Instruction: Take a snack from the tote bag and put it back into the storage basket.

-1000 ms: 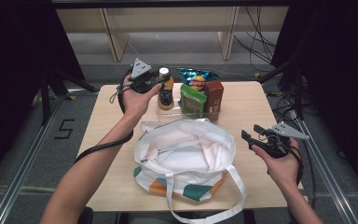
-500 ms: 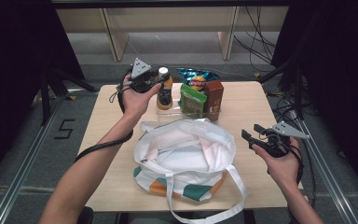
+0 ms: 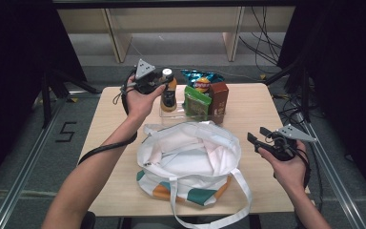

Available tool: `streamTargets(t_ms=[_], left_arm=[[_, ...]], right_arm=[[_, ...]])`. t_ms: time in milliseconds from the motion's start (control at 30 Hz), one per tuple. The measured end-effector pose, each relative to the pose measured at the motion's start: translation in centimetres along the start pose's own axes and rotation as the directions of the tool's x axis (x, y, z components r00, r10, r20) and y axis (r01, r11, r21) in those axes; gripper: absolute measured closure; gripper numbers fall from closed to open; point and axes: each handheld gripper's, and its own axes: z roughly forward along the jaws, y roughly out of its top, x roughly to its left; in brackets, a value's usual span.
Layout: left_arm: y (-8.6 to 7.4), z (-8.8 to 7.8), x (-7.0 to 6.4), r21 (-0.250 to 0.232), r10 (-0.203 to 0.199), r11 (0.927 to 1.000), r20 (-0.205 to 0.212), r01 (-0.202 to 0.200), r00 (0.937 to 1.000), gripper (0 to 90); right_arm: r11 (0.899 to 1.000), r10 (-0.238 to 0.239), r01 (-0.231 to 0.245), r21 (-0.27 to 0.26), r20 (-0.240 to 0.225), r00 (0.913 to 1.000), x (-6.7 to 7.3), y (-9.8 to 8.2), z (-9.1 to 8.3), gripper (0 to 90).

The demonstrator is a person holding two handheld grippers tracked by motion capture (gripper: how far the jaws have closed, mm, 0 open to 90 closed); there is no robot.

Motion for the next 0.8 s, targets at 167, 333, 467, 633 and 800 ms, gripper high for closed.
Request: streamTargets(t_ms=[167, 333, 467, 633, 800], left_arm=[[0.0, 0.1, 0.1, 0.002, -0.005, 1.0, -0.007, 0.005, 1.0, 58.6], [-0.3, 0.2, 0.2, 0.015, -0.021, 0.9997, -0.013, 0.021, 0.9997, 58.6], [-0.7, 0.5, 0.4, 0.021, -0.018, 0.9996, -0.01, 0.018, 0.9998, 58.6], [-1.0, 0.6, 0.6, 0.027, -0.007, 0.9996, -0.022, 0.007, 0.9997, 58.6], [-1.1, 0.8, 0.6, 0.031, -0.009, 0.9995, -0.023, 0.01, 0.9997, 58.6]], right_arm=[[1.0, -0.017, 0.017, -0.006, -0.005, 0.9998, -0.1, 0.0, 0.1, 41.7], [0.999, -0.044, 0.044, -0.018, 0.0, 0.999, -0.3, 0.0, 0.0, 41.7], [1.0, -0.025, 0.025, -0.011, -0.003, 0.9997, -0.1, 0.0, 0.0, 41.7], [1.0, -0.024, 0.024, -0.013, -0.002, 0.9997, -0.2, 0.0, 0.0, 41.7], [1.0, -0.027, 0.027, -0.014, -0.001, 0.9996, -0.2, -0.1, 0.0, 41.7]])
